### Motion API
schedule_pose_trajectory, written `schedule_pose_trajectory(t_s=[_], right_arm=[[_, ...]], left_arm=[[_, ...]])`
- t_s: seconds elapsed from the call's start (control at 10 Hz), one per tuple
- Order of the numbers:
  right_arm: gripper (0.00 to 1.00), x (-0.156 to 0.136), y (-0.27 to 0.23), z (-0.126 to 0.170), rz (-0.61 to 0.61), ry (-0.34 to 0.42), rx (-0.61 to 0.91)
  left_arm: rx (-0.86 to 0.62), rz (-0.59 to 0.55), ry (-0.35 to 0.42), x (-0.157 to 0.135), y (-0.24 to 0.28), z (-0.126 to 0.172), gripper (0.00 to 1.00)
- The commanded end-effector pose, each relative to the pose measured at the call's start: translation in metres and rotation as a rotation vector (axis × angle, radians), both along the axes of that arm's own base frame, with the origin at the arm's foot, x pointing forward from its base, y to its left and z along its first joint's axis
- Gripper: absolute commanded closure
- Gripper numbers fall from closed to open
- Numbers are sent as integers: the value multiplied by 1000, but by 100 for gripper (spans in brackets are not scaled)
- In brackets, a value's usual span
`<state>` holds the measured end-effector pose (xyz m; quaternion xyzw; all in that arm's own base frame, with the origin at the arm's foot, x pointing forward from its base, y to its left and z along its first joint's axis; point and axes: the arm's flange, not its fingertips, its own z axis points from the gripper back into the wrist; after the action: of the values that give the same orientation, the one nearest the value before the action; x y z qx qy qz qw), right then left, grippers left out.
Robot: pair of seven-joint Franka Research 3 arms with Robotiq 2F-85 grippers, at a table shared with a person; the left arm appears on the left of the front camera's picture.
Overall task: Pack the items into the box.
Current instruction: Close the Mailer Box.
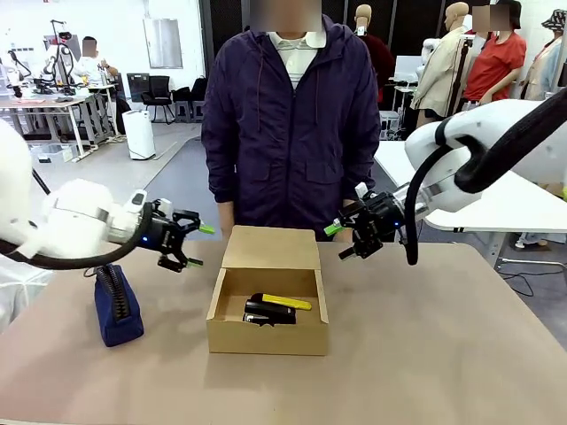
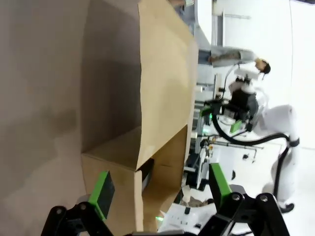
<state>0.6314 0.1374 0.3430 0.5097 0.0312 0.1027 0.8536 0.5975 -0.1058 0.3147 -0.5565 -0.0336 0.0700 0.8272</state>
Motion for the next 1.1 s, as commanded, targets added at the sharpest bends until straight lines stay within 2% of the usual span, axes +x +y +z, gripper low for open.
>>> schedule_pose_trajectory(t_s=[0.0,0.2,0.4,0.5,0.6,1.0], right_arm=[[0,32,16,-17,-36,123,-30],[0,43,25,-39,-53,179,-2],[0,48,35,-55,-71,180,44],[0,50,38,-61,-85,180,34],[0,53,41,-65,-92,179,48],[0,53,42,-66,-125,74,126]], left_arm=[[3,-39,-96,12,-15,-18,0],[-29,-30,-189,18,-23,-28,0],[-50,-31,-354,25,-30,-35,0],[-85,-63,-409,27,-33,-38,0],[-103,-98,-431,29,-37,-43,0],[-137,-156,-395,35,-46,-47,0]])
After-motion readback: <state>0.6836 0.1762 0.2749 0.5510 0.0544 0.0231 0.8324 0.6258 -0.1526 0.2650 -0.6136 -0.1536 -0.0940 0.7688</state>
